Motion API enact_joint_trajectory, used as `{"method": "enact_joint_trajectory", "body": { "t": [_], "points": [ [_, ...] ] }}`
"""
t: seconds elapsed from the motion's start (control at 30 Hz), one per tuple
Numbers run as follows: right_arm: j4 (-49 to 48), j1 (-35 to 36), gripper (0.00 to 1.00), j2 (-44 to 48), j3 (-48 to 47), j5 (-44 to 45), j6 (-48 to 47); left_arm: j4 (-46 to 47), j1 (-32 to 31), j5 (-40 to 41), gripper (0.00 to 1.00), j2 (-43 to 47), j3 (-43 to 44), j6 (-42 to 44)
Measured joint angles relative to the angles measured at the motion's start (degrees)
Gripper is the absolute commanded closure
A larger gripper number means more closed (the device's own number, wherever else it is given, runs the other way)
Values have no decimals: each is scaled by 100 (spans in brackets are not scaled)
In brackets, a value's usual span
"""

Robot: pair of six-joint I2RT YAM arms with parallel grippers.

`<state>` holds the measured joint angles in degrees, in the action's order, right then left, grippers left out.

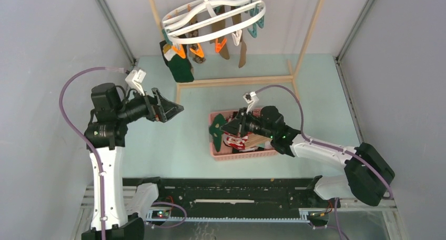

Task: Remove the socks clipped to the hanger
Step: Place the sock in the bin.

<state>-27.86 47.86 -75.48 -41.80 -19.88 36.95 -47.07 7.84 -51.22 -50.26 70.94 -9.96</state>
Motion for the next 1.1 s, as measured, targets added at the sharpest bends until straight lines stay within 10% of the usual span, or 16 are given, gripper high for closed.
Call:
{"method": "enact_joint_trajectory", "body": {
  "t": [0.43, 0.73, 1.1],
  "points": [
    [1064, -452, 98, -977, 4, 634, 79, -323, 9, 527, 0, -7, 0, 144],
    [1991, 2, 59, -1432, -894, 1593, -304, -352, 509, 553, 0, -11, 0, 146],
    [2122, -70, 81, -310, -1169, 1416, -317, -415, 1021, 424, 0, -411, 0, 243]
  ]
}}
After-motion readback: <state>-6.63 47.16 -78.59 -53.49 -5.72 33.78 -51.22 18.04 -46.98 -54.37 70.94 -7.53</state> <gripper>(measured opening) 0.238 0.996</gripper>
